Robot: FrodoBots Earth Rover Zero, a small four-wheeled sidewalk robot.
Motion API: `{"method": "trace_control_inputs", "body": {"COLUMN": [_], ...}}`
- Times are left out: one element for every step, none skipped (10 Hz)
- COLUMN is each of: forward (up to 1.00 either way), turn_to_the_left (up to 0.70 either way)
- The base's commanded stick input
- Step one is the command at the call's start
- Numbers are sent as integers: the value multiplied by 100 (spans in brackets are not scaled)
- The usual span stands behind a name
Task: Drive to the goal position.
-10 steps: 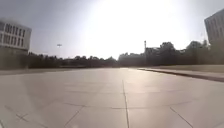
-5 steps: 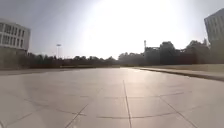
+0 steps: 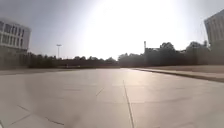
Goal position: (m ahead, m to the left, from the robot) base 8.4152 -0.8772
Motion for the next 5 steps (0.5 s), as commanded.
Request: {"method": "trace_control_inputs", "body": {"forward": [56,56,55,55,56], "turn_to_the_left": [0,0,0,0,0]}}
